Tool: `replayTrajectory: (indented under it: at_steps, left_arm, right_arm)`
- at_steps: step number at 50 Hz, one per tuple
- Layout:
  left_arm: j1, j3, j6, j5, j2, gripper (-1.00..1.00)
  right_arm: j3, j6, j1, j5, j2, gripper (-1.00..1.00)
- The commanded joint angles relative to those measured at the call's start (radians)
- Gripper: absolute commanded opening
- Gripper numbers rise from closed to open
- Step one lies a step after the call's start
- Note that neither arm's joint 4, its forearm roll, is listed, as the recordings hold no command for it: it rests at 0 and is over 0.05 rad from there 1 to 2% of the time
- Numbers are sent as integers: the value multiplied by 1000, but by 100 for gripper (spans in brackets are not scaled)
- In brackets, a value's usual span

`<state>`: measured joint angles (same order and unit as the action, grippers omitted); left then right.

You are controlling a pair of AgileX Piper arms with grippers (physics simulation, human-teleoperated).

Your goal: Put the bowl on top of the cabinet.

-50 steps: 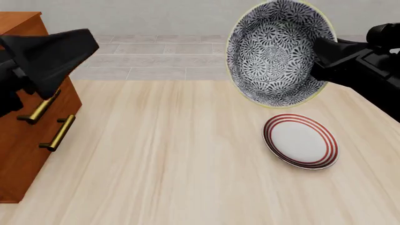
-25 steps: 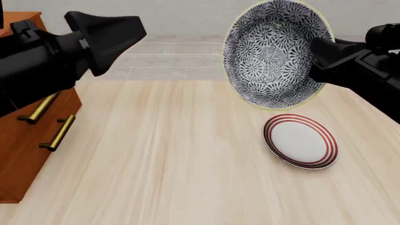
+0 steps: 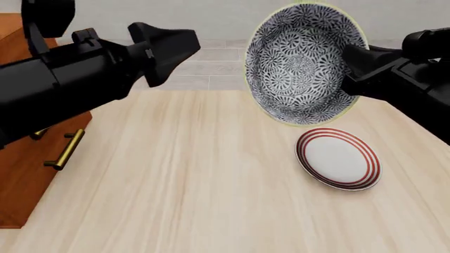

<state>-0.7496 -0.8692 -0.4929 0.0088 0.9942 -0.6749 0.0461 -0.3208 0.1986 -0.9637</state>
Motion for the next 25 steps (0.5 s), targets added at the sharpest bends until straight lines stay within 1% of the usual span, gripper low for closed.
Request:
replayTrajectory:
  at_steps: [1,13,14,25]
  left_arm:
    - [-3,-25,14,-12,58,100]
    - [9,-56,7,-24,112,100]
    - [15,-60,-3,-27,118,100]
    - [13,-78,-13,-44,168,100]
  right_arm:
    - [4,5,-10,8,-1,-100]
    - [2,5,-19,-3,16,-100]
    - [1,4,-21,-4,17,-100]
    - [8,7,-34,1,25,-100]
